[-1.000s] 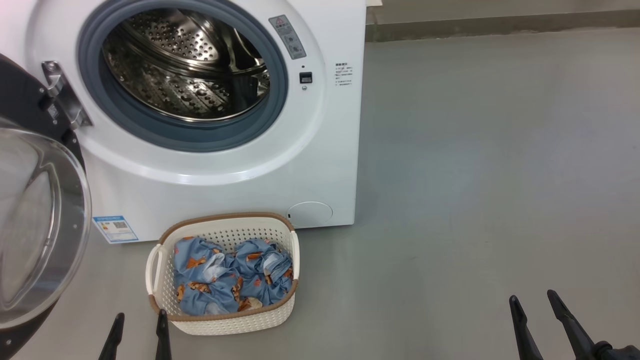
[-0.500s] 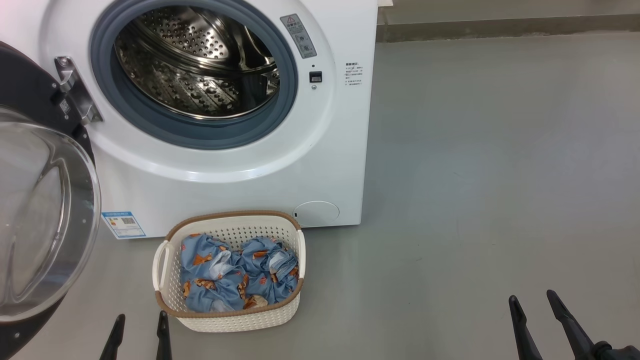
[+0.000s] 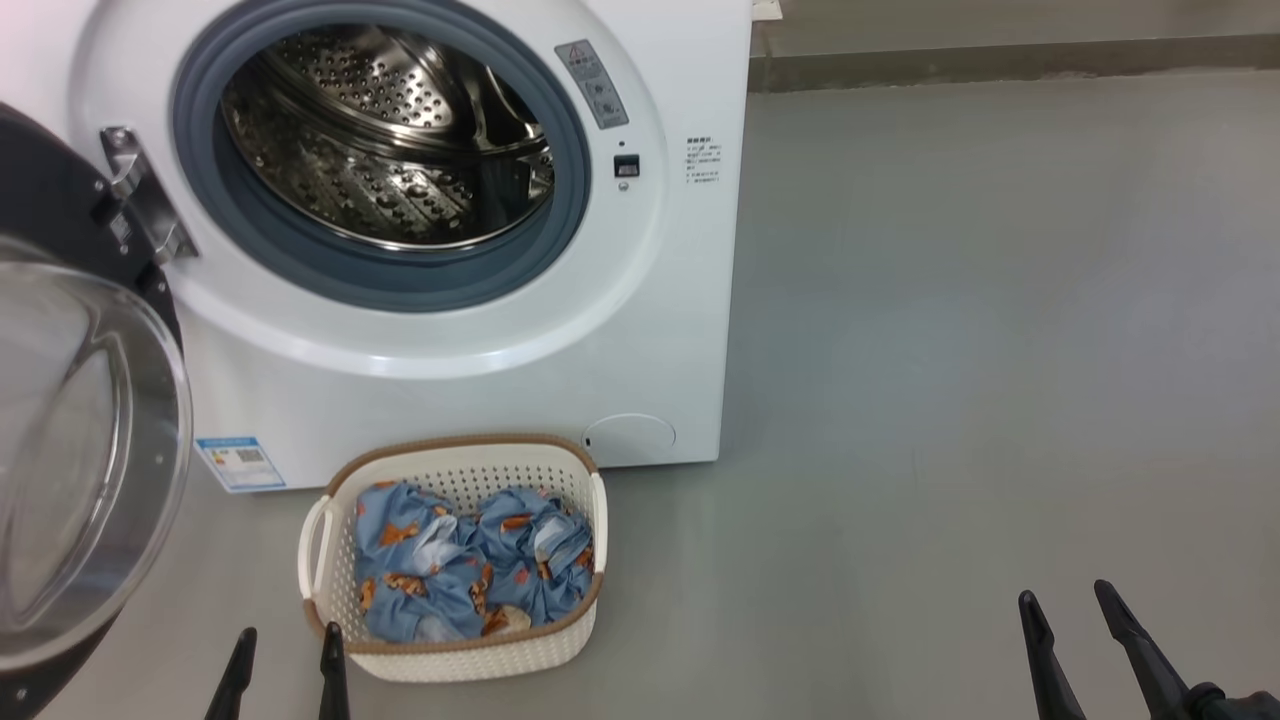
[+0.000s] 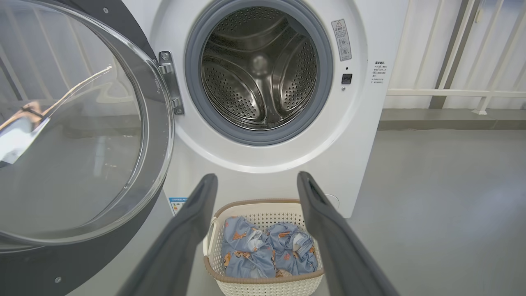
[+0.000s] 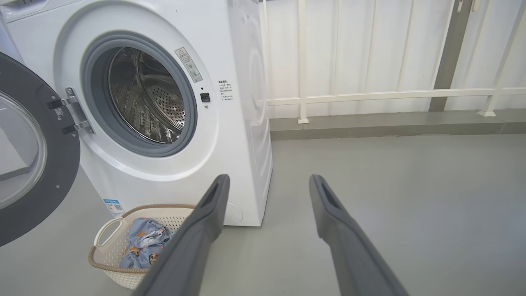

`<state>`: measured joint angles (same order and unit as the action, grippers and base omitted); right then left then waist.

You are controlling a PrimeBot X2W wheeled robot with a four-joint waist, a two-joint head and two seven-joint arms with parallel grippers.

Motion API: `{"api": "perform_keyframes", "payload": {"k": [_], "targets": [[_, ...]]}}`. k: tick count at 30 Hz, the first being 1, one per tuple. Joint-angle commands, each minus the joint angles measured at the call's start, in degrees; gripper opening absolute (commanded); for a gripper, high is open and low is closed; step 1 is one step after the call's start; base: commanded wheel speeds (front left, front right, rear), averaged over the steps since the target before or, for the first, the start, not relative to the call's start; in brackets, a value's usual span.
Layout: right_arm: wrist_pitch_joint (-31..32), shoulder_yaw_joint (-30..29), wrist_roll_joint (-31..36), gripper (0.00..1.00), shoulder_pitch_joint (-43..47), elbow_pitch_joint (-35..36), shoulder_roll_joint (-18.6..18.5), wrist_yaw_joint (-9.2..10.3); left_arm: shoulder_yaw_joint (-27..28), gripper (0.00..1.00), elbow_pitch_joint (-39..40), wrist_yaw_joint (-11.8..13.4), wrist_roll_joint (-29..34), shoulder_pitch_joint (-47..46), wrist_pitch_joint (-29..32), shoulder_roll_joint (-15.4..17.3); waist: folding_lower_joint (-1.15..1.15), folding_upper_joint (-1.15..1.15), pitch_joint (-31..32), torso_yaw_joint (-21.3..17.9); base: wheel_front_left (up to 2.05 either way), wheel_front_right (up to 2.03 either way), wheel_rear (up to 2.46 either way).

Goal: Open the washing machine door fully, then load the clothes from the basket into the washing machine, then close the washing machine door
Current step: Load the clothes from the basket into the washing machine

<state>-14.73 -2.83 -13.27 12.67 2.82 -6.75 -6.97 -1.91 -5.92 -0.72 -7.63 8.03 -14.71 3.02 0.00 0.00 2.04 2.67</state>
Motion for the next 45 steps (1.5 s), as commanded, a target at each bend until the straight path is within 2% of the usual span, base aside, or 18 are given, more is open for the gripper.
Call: {"api": "perform_keyframes", "payload": {"k": [1, 8, 18, 33, 45], "targets": [[-0.3, 1.0, -0.1, 1.00, -0.8, 1.4, -0.8, -0.52, 1.6, 1.00, 1.1, 0.4, 0.9, -2.0, -0.3, 0.6, 0.00, 0.00, 0.0, 0.0, 1.37, -1.37, 0.00], [-0.3, 1.2, -0.1, 1.00, -0.9, 1.2, -0.8, -0.52, 1.0, 1.00, 1.9, -0.5, 0.9, -2.2, -0.3, 0.6, 0.00, 0.00, 0.0, -0.2, 1.87, -1.87, 0.00], [-0.3, 1.3, -0.3, 1.00, -1.1, 1.0, -0.8, -0.52, 1.5, 1.00, 2.1, 0.0, 1.5, -2.1, -0.3, 0.5, 0.00, 0.00, -0.3, 0.0, 1.30, -1.30, 0.00], [-0.3, 1.5, -0.3, 1.00, -1.4, 1.0, -1.0, -0.52, 1.3, 1.00, 1.6, 0.3, 1.5, -1.9, -0.3, 0.4, 0.00, 0.00, -0.6, 0.0, 0.09, -0.09, 0.00], [-0.3, 1.6, -0.4, 1.00, -1.2, 1.2, -1.0, -0.52, 0.3, 1.00, -1.1, -0.4, 1.2, -2.9, -0.3, 0.3, 0.00, 0.00, -1.0, 0.2, 0.00, 0.00, 0.00]]}}
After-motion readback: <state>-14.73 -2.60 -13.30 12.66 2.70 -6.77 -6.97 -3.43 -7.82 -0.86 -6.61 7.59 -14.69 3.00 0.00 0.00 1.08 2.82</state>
